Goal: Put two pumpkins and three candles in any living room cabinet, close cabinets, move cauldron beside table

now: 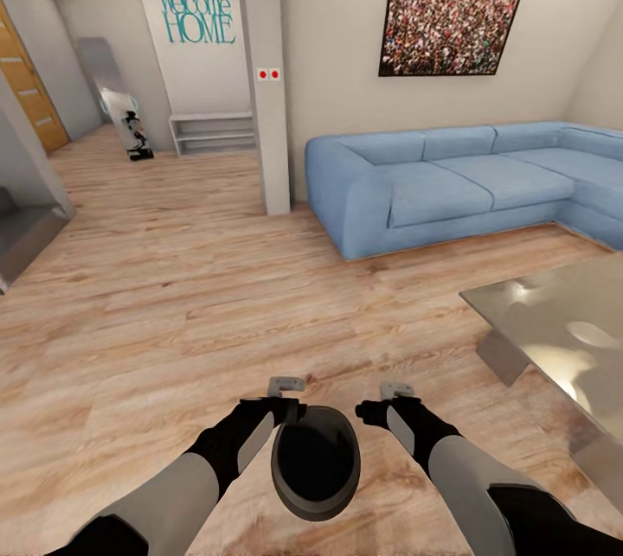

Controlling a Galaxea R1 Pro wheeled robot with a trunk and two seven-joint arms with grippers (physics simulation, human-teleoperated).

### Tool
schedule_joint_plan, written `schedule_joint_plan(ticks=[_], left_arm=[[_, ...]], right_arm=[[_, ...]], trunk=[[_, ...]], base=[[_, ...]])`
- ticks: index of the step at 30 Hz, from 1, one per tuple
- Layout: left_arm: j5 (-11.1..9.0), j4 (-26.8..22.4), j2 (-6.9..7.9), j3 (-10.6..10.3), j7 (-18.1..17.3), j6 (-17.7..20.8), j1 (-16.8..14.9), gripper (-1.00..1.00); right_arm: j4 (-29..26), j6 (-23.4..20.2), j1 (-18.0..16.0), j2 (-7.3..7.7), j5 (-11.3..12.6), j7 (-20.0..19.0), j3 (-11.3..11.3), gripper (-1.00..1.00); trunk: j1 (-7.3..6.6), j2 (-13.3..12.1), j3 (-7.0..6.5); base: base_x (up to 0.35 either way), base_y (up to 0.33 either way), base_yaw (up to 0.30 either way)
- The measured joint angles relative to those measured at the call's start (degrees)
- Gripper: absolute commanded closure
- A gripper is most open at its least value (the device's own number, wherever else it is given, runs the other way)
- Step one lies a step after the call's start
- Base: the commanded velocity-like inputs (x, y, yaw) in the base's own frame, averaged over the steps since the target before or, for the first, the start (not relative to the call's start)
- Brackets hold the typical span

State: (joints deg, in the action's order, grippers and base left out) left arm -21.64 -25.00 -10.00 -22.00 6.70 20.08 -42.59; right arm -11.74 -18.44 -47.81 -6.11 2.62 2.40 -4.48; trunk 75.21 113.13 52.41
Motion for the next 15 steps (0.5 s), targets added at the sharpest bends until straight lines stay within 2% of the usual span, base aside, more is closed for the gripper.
schedule_joint_plan(ticks=[15], left_arm=[[0.00,0.01,0.00,0.00,0.05,0.02,0.00,-1.00]], right_arm=[[0.00,0.09,0.00,0.00,0.00,0.00,0.04,-1.00]], trunk=[[3.29,6.02,3.03]], base=[[0.000,0.000,0.000]])
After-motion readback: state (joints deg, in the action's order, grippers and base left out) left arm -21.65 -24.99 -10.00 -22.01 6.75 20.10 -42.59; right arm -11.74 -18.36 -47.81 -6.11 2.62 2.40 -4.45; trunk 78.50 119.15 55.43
